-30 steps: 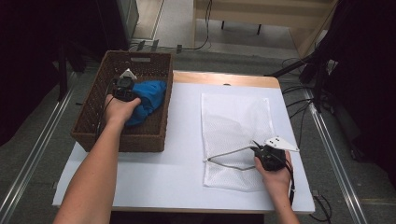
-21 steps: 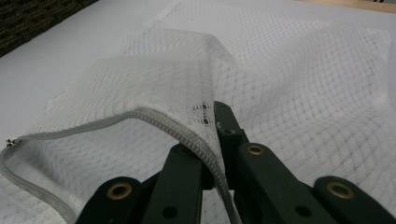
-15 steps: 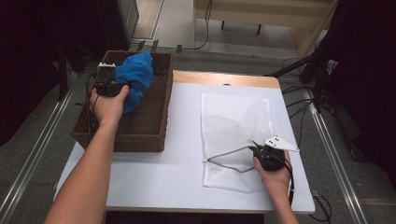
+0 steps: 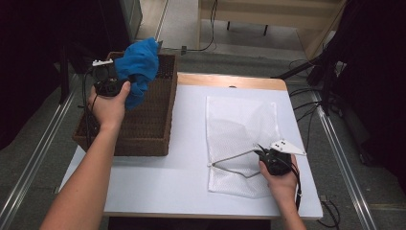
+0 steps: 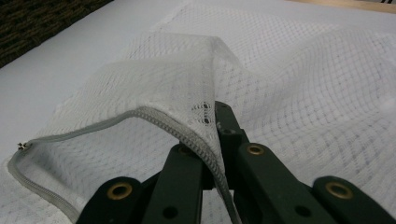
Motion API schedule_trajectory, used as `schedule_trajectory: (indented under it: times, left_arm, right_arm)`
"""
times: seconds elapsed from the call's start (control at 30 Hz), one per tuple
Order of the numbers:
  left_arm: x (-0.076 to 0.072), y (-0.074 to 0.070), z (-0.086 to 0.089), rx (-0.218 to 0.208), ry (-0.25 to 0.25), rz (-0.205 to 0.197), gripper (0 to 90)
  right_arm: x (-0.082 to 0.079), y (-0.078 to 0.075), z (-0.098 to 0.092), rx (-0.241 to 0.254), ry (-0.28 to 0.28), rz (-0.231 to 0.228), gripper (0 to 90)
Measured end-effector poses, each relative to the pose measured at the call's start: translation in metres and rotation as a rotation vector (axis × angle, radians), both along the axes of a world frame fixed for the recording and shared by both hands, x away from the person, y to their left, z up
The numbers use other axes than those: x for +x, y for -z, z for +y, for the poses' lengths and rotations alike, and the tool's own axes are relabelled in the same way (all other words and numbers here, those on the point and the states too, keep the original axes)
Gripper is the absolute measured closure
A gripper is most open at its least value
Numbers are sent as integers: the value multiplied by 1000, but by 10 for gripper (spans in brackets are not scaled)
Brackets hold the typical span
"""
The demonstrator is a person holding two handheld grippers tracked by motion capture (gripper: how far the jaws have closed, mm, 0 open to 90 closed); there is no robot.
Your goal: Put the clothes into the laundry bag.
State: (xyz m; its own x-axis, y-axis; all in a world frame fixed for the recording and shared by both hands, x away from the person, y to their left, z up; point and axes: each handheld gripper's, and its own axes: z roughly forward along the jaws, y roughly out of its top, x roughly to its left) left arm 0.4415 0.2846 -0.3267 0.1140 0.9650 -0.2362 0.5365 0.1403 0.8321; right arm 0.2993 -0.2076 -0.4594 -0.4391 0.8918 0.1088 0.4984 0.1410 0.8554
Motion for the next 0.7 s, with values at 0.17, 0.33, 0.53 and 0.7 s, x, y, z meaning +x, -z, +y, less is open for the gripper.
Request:
schedule_trajectory:
  times: [0.17,0.33,0.53,0.7]
  left_arm:
    - [-5,-5,-16,8,60,-11,694]
    - [-9,-11,-31,-9,111,-19,693]
    - [-13,-17,-50,5,163,-21,694]
    - [-19,-21,-67,-9,209,-25,693]
  right_arm:
    - [1,1,0,-2,-2,-1,900]
    - [1,1,0,0,-3,-3,900]
    - [1,1,0,1,-4,-2,900]
    - [1,1,0,1,-5,-1,900]
